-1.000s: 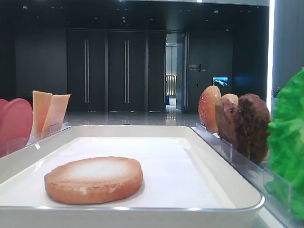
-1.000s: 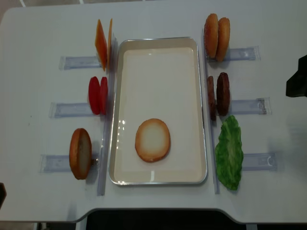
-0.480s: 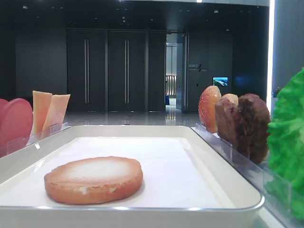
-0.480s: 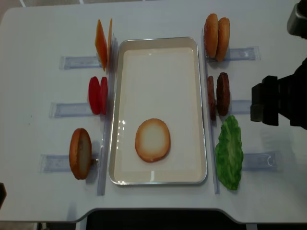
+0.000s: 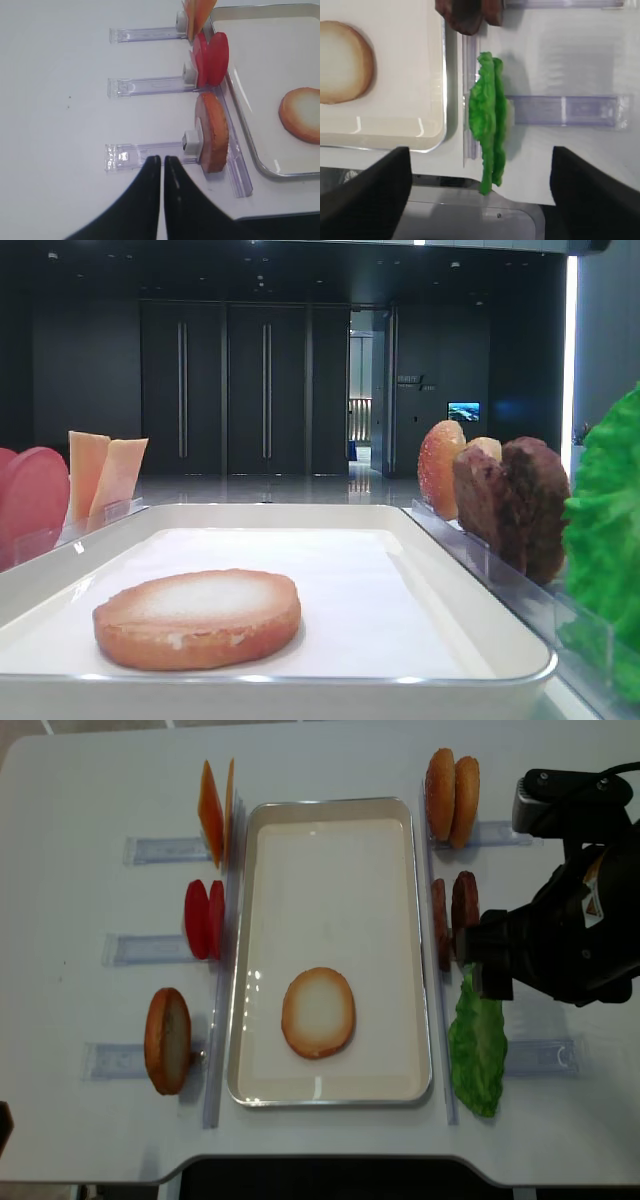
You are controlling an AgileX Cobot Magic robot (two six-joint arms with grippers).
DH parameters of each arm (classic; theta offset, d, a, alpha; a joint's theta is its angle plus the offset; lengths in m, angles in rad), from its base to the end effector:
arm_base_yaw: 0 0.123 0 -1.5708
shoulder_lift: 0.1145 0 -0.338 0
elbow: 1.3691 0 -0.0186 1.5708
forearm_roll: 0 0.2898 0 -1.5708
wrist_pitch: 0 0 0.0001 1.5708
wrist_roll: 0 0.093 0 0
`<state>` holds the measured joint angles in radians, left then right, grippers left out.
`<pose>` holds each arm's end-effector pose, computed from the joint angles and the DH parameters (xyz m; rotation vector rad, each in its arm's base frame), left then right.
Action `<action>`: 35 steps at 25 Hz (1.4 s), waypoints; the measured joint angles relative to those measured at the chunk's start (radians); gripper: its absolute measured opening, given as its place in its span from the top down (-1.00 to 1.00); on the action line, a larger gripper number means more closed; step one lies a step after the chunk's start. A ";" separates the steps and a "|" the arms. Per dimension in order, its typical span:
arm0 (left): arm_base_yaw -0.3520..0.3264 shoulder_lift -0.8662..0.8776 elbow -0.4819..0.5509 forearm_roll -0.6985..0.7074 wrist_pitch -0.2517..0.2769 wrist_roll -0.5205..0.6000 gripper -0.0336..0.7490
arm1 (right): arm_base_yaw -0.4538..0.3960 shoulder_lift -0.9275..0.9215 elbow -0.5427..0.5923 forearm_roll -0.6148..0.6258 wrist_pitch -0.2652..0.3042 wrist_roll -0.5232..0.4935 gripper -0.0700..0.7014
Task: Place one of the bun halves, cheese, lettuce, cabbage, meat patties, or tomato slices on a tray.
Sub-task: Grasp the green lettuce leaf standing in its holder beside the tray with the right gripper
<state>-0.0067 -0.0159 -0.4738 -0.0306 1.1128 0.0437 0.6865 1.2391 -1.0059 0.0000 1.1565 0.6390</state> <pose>-0.0237 -0.0024 0.2824 0.0553 2.1056 -0.0148 0.1865 0.1528 0.3396 -0.0694 2.9195 0.2425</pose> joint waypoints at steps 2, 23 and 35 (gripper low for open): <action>0.000 0.000 0.000 0.000 0.000 0.000 0.88 | 0.001 0.017 0.000 0.000 -0.028 0.000 -0.58; 0.000 0.000 0.000 0.000 0.000 0.000 0.88 | 0.001 0.153 0.022 0.000 -0.086 -0.015 -0.58; 0.000 0.000 0.000 0.000 0.000 0.000 0.88 | 0.020 0.174 0.051 0.007 -0.101 -0.016 -0.58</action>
<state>-0.0067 -0.0159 -0.4738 -0.0306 1.1128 0.0437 0.7060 1.4131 -0.9552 0.0071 1.0554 0.6230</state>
